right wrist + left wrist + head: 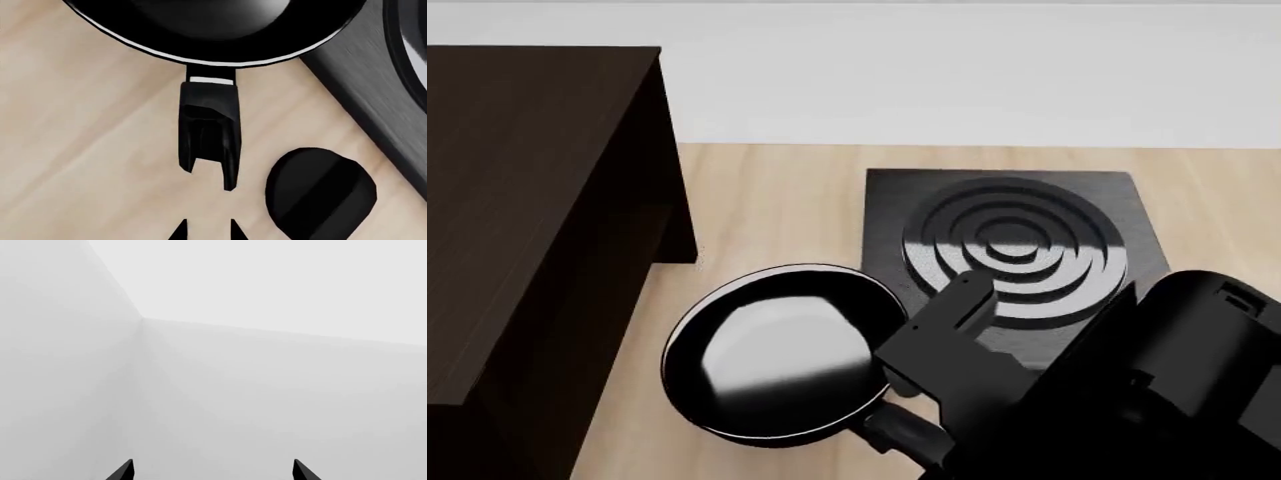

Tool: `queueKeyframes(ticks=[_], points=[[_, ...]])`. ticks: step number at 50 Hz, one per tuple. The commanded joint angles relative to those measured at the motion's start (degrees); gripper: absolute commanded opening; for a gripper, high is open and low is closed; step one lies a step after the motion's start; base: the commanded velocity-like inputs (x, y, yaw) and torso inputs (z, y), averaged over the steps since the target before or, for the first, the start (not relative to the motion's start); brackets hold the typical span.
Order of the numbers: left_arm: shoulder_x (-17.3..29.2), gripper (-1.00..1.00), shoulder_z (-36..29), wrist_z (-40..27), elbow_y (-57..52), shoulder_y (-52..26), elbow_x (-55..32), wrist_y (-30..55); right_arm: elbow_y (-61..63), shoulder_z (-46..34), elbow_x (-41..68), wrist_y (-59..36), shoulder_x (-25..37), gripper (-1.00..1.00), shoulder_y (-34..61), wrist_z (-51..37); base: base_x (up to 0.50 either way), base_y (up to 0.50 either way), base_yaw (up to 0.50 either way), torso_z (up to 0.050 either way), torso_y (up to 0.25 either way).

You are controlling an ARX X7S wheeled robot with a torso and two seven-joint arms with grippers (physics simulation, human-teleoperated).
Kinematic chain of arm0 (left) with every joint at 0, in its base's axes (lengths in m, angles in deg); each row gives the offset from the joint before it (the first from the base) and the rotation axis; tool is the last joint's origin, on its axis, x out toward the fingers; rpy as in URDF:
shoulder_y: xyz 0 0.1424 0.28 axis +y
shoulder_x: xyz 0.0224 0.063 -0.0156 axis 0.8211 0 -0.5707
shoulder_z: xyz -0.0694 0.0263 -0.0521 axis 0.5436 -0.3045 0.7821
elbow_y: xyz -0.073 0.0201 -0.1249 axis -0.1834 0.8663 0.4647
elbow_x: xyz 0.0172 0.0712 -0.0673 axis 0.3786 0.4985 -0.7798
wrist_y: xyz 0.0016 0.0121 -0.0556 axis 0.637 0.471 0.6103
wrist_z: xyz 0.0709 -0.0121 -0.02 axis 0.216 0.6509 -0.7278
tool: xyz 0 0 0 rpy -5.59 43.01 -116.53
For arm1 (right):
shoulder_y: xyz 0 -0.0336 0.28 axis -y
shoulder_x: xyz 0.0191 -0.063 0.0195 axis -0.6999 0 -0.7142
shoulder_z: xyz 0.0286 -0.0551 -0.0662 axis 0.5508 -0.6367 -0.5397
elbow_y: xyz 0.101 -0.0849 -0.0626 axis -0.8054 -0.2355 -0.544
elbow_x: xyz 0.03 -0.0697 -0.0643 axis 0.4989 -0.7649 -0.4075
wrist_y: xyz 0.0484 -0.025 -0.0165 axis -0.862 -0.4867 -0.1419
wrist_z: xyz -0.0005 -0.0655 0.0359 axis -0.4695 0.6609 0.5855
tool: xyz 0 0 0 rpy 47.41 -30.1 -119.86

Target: Put the frying pan under the cabinet shelf.

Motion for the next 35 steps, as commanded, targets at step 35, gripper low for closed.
queueKeyframes(ticks=[35], points=[[4.8, 1.0, 1.2, -2.3, -0.1, 2.9, 0.1, -3.5, -6.4, -4.1, -12.6, 8.8, -9.3, -1.0, -1.6, 10.9, 0.0, 0.0, 0.0, 0.001, 0.001]])
